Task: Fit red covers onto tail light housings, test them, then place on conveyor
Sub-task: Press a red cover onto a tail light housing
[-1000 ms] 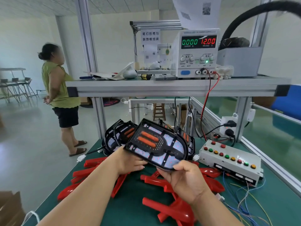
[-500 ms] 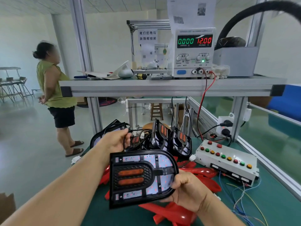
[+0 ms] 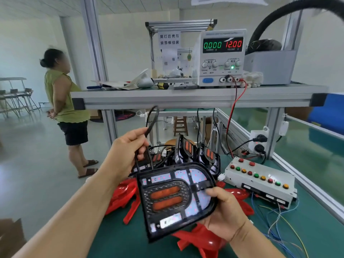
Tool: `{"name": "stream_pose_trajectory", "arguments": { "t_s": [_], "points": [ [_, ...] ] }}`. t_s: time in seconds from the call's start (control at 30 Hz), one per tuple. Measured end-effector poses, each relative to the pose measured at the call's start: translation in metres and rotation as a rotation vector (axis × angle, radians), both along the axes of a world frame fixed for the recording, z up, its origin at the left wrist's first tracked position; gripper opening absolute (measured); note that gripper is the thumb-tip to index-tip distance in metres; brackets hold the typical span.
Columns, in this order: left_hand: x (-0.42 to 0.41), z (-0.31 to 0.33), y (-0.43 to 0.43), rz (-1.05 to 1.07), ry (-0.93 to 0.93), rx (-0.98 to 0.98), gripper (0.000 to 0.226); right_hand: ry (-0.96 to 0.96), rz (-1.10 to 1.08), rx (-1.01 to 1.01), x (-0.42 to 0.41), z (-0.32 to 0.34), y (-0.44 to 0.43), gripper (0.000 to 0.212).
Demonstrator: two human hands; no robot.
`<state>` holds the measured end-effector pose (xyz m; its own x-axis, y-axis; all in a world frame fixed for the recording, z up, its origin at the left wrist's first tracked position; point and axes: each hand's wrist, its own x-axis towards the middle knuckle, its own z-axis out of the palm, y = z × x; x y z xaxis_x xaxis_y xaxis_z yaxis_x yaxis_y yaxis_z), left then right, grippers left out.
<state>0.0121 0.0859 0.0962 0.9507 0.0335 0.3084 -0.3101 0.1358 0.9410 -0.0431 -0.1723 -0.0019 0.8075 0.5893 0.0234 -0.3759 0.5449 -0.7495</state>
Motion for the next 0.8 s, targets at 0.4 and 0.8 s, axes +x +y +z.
{"name": "stream_pose_trajectory", "arguments": {
  "t_s": [0.4,0.8],
  "points": [
    [-0.091,0.02,0.01,-0.945,-0.08,0.124,0.013,-0.031,-0.107,0.372,-0.035,0.034,-0.005,0.048],
    [-0.102,-0.053,-0.015,-0.861,0.512,0.563,0.023,-0.135,-0.119,0.278,-0.065,0.043,-0.037,0.066]
  ]
}}
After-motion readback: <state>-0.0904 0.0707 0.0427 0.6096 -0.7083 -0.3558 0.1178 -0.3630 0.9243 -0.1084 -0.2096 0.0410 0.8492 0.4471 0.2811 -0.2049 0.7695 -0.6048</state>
